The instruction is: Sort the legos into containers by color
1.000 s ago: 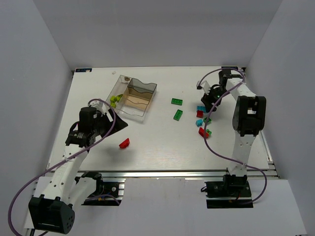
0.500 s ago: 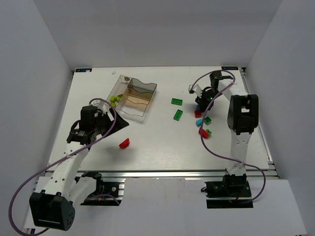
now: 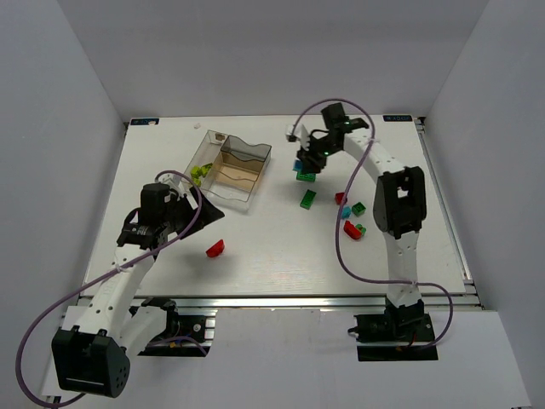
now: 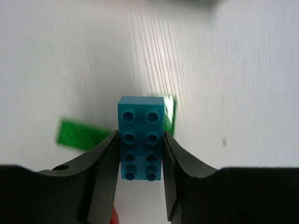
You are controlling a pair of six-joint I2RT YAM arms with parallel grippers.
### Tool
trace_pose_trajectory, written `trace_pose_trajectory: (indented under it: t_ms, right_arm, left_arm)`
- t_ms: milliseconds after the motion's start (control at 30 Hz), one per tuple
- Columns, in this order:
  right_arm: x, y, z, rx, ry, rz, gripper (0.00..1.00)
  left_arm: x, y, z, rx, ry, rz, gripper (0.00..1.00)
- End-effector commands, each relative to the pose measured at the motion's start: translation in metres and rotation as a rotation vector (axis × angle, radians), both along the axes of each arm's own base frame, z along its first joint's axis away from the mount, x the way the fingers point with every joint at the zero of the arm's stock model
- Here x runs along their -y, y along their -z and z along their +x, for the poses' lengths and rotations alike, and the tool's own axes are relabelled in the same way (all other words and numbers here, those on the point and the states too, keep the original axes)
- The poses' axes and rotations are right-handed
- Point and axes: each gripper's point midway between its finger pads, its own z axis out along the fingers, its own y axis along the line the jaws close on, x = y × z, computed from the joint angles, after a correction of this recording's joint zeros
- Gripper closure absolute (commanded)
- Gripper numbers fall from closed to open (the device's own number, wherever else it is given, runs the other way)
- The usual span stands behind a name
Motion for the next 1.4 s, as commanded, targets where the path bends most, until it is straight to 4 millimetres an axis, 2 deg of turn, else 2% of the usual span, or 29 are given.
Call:
trace_pose_trajectory:
  t_ms: [0, 33, 67, 100, 133, 167, 200, 367, 467, 567, 767, 900, 967, 1033, 1133, 1367]
  right_arm:
    - [-0.098, -0.070, -0.021, -0.002, -0.022, 0.230, 1.00]
    - [-0.116, -0.086, -0.013, 0.033, -0.020, 0.286, 1.00]
    - [-0.127, -0.086, -0.010, 0.020, -0.007, 0.313, 1.00]
    - [-0.150, -0.090, -0.020, -0.043, 0.017, 0.354, 1.00]
    - [-0.165, -0.108, -0.012, -0.006, 0.020, 0.410, 1.00]
    - [-0.174, -0.105, -0.010, -0.028, 0.033, 0.430, 1.00]
    - [-0.191, -0.108, -0.017, -0.060, 0.038, 0.456, 1.00]
    - [-0.231, -0.120, -0.034, -0.100, 0.016, 0.556, 1.00]
    - [-0.248, -0.113, -0.045, -0.123, 0.002, 0.558, 1.00]
    - [-0.259, -0.095, -0.053, -0.148, -0.007, 0.534, 0.97]
    - [-0.267, -0.054, -0.066, -0.162, -0.003, 0.452, 0.88]
    - [-0.261, -0.035, -0.070, -0.173, 0.005, 0.409, 0.73]
    - [-0.259, -0.029, -0.072, -0.179, 0.005, 0.391, 0.61]
    - [-0.258, -0.028, -0.073, -0.180, 0.006, 0.384, 0.49]
    - [-0.258, -0.037, -0.069, -0.170, 0.011, 0.396, 0.41]
    - [-0.249, -0.065, -0.065, -0.166, 0.025, 0.425, 0.38]
  left_arm:
    - [0.002, -0.010, 0.003, 0.039, 0.002, -0.017, 0.07]
    - [0.002, -0.011, 0.003, 0.041, -0.003, -0.016, 0.07]
    - [0.001, -0.013, 0.004, 0.044, -0.008, -0.018, 0.07]
    - [0.000, -0.015, 0.004, 0.047, -0.015, -0.017, 0.07]
    - [0.000, -0.017, 0.004, 0.055, -0.020, -0.017, 0.07]
    - [-0.001, -0.019, 0.003, 0.056, -0.026, -0.018, 0.07]
    - [0.000, -0.021, 0.002, 0.065, -0.025, -0.018, 0.07]
    - [-0.001, -0.025, -0.002, 0.073, -0.048, -0.033, 0.07]
    - [-0.001, -0.026, -0.004, 0.074, -0.052, -0.037, 0.07]
    - [-0.001, -0.028, -0.005, 0.072, -0.055, -0.041, 0.07]
    - [0.002, -0.041, 0.001, 0.089, -0.043, -0.050, 0.07]
    - [0.006, -0.050, 0.009, 0.106, -0.028, -0.064, 0.07]
    - [0.008, -0.057, 0.012, 0.123, -0.019, -0.076, 0.07]
    - [0.009, -0.061, 0.017, 0.133, -0.017, -0.078, 0.07]
    - [0.011, -0.069, 0.024, 0.153, -0.013, -0.085, 0.07]
    - [0.028, -0.081, 0.034, 0.176, 0.038, -0.101, 0.12]
